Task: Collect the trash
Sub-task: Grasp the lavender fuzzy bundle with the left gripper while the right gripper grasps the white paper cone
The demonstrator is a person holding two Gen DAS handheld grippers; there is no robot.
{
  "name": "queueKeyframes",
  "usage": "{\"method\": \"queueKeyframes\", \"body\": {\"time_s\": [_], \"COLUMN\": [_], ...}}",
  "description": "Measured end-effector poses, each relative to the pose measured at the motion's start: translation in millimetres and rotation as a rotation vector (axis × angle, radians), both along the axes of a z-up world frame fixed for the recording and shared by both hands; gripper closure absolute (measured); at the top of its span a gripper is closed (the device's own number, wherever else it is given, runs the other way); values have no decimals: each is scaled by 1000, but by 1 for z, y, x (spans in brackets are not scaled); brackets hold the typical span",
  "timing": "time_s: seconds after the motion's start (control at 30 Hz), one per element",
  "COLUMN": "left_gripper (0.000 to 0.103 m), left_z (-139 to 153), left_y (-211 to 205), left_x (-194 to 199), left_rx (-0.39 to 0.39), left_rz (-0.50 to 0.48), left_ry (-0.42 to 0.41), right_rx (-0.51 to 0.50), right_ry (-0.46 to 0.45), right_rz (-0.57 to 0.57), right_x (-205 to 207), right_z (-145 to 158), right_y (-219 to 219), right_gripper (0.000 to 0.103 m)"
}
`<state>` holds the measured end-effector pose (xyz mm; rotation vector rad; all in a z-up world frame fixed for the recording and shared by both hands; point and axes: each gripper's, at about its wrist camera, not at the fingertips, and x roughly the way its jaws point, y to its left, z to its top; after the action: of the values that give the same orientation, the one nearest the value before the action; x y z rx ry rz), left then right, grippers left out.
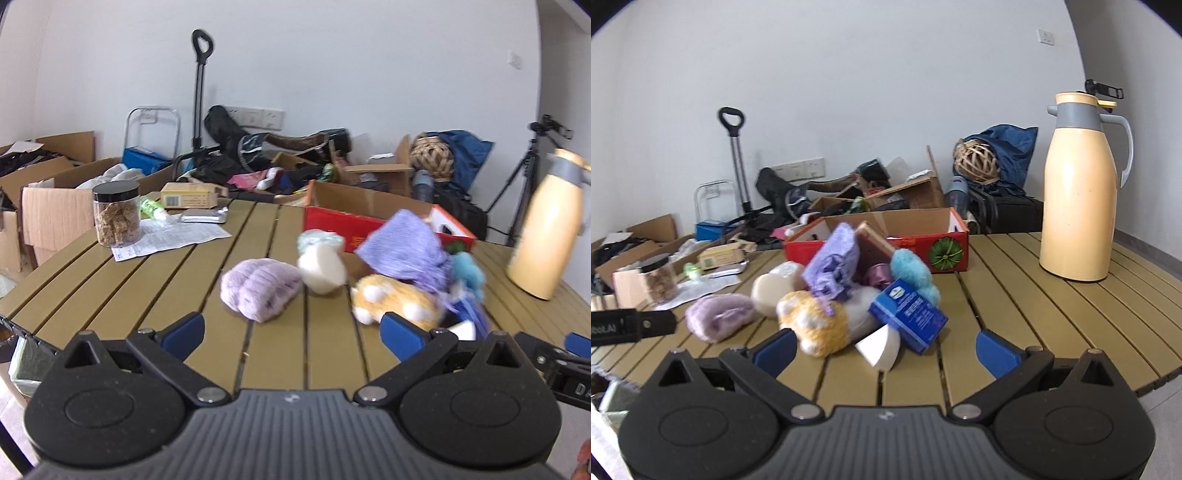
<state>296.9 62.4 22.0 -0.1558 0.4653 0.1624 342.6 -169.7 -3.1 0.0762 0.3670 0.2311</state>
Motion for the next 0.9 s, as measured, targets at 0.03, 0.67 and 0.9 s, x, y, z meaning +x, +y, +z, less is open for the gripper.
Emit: {"method": "queueKeyframes", "body": {"time_s": [0.03, 0.67, 0.9], "left_gripper": [0, 0, 0], "left_z": [-2, -38, -35], "left_y": [4, 41, 44], "left_x": [7, 60, 58], "left_rx": [0, 3, -33], "left_rz": [6, 58, 66], "left_ry": [4, 72, 62], "right_rx": [2, -89, -97], "right_ry": [5, 117, 120], "right_rz": [-2, -47, -81], "right_x": [7, 90, 92], "right_z": [-3, -53, -58], "right_y": [3, 57, 51], "right_gripper": [0, 29, 69]}}
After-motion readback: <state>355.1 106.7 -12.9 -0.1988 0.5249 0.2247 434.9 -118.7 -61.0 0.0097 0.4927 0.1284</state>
